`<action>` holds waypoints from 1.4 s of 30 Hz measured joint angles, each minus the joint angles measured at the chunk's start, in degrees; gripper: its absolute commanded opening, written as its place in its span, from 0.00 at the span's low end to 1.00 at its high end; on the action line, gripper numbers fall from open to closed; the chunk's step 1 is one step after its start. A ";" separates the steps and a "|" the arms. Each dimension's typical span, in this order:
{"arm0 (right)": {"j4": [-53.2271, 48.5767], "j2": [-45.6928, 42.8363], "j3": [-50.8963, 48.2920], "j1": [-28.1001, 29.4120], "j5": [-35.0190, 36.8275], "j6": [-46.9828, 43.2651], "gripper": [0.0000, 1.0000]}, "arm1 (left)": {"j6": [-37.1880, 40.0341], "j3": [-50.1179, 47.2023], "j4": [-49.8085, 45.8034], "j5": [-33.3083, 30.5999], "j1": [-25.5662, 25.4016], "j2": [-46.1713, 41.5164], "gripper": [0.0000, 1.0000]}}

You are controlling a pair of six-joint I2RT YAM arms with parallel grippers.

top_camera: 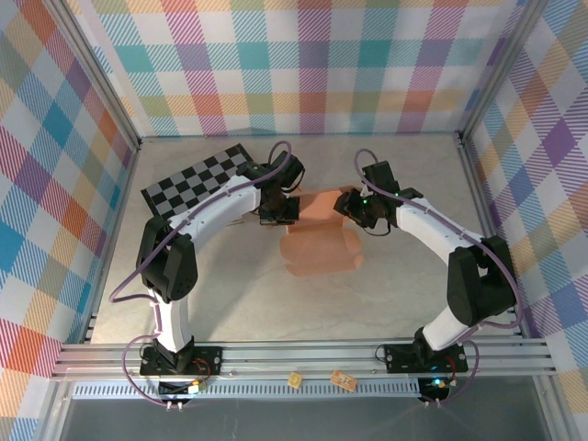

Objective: Fold the paper box

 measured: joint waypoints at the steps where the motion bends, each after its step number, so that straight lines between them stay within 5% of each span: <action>1: 0.37 0.00 0.00 0.00 -0.57 -0.02 0.42 | 0.00 0.00 0.02 0.02 0.00 0.00 0.00; 14: 5.22 0.00 -1.79 0.79 -6.84 -0.57 0.41 | 0.07 1.97 0.09 1.20 0.00 0.39 0.00; 20: 0.55 -0.15 6.16 -0.98 -10.86 -5.70 0.46 | 1.97 2.43 1.75 4.04 1.11 1.22 0.00; 25: -1.81 -2.54 14.25 -7.69 -16.28 -10.14 0.46 | 4.76 5.03 4.48 7.56 4.02 3.45 0.00; 32: -0.35 -4.11 13.57 -21.35 -20.81 -9.88 0.44 | 11.08 10.12 7.41 12.50 7.50 9.62 0.00; 42: 5.18 3.17 8.96 -25.97 -32.98 -7.89 0.41 | 19.98 10.86 7.67 29.97 14.14 13.70 0.00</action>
